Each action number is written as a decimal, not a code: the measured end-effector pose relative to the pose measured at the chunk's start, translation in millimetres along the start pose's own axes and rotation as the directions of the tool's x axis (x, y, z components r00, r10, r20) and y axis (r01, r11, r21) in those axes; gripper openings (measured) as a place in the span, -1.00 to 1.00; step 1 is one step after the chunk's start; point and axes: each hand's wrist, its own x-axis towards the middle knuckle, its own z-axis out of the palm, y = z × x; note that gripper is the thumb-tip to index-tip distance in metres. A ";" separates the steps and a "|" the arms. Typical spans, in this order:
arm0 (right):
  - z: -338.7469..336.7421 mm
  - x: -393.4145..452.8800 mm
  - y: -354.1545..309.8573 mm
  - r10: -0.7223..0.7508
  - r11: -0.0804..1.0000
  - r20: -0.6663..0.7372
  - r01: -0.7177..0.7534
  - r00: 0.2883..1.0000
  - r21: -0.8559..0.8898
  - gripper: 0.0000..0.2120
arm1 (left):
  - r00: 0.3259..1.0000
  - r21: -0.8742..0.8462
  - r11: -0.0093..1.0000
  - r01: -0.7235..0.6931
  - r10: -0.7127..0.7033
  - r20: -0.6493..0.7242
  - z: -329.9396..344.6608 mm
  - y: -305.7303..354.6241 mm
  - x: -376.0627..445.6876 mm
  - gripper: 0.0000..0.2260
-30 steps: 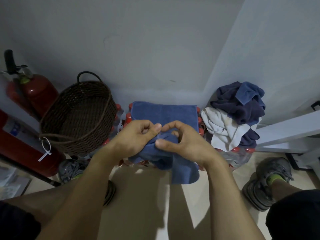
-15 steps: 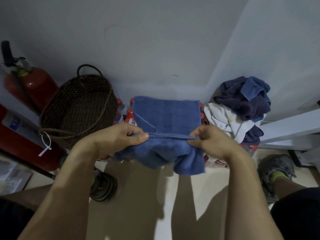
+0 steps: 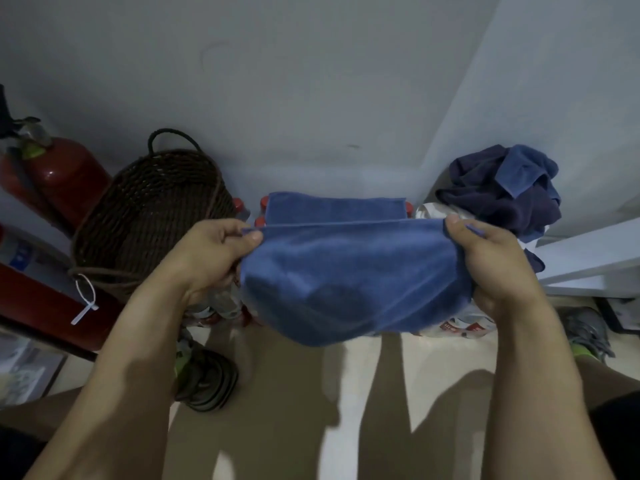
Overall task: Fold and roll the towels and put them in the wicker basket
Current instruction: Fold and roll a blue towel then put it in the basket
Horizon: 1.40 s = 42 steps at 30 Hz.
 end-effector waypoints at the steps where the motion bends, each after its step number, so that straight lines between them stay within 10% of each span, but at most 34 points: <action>1: 2.4 3.7 -2.3 -0.007 1.000 0.037 0.006 0.999 0.029 -0.74 | 0.999 -0.026 0.999 -0.038 0.037 -0.037 3.2 1.9 5.2 -0.82; 8: 25.6 50.0 -30.7 0.026 0.972 0.108 -0.050 0.994 0.230 -0.81 | 0.956 0.026 0.985 -0.173 0.174 -0.237 16.0 0.9 64.0 -0.65; 13: 36.1 106.7 -29.8 -0.016 0.999 0.068 0.013 0.998 0.035 -0.77 | 0.936 0.402 0.909 -0.109 0.230 -0.265 23.8 -12.1 127.3 -0.72; 22: 35.2 188.1 38.7 0.000 0.960 0.087 0.025 0.996 -0.278 -0.77 | 0.943 0.591 0.806 -0.028 0.217 -0.253 27.8 -36.2 201.9 -0.83; 26: 53.0 205.6 55.6 -0.226 0.791 0.011 0.190 0.974 -0.581 -0.88 | 0.941 0.673 0.739 -0.018 0.239 -0.238 23.9 -45.2 217.7 -0.85; 33: 62.7 217.0 64.7 -0.142 0.604 0.030 0.110 0.989 -0.789 -0.66 | 0.957 0.837 0.528 -0.142 0.290 -0.021 18.6 -40.5 229.9 -0.92; 42: 47.2 227.6 53.5 -0.081 0.472 0.126 0.149 0.989 -0.869 -0.73 | 0.967 0.719 0.684 -0.120 0.245 -0.072 11.3 -37.6 238.2 -0.93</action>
